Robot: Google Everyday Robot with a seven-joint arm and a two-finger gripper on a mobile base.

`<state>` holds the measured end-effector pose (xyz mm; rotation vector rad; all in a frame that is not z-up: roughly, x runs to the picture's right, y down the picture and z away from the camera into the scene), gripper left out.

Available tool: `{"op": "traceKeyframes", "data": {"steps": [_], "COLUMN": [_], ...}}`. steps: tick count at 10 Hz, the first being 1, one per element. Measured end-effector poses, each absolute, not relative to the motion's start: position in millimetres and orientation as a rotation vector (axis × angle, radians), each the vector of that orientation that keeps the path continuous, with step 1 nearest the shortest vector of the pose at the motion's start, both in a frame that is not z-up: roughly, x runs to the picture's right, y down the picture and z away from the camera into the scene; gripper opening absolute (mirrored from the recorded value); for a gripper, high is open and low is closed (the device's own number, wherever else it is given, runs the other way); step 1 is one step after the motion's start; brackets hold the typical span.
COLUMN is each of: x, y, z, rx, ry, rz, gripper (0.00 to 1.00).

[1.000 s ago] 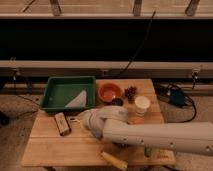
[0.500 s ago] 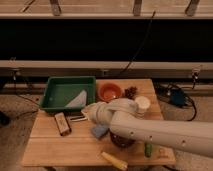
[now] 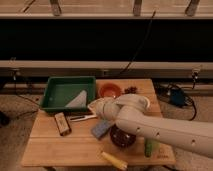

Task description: Place fork in red bowl

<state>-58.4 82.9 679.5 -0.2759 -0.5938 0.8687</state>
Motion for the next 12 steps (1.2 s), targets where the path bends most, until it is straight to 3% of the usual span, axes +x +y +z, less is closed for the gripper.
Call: {"op": "traceKeyframes", "data": {"steps": [7,12], "x": [-3.2,23.0], "y": [55.7,27.2], "z": [717.5,725.0], "rx": [-0.219,-0.163], "ry": [-0.575,-0.655], "rz": [1.019,1.103], "gripper": [0.0,0.0]}}
